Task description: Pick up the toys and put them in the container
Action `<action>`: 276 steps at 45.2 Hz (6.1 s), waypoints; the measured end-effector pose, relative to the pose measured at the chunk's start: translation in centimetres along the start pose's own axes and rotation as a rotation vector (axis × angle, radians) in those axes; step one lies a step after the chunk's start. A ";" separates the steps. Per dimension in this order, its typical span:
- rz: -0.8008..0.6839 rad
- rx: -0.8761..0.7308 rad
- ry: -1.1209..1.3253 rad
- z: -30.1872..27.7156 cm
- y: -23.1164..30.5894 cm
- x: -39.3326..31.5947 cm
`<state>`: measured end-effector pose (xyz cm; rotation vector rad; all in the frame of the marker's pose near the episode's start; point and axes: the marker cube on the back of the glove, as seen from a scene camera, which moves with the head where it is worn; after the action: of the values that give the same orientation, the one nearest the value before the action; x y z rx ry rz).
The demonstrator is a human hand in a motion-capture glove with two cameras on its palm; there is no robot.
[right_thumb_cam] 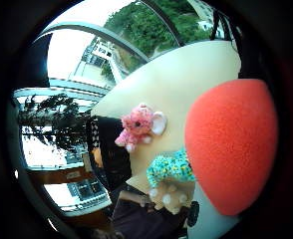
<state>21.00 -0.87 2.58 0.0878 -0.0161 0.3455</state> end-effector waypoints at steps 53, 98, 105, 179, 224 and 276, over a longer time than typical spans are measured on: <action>-0.492 -0.104 0.340 1.8 3.7 -48.0; -0.186 -0.174 0.377 -11.6 2.7 -15.0; -0.198 -0.174 0.269 -9.7 3.3 -10.3; -0.453 0.251 0.100 -9.8 3.2 -22.7; -0.685 -0.117 0.136 0.8 6.7 -41.1; -0.488 -0.356 0.208 12.7 0.7 -17.8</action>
<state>4.01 -7.36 14.74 -0.2941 0.1478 -0.1400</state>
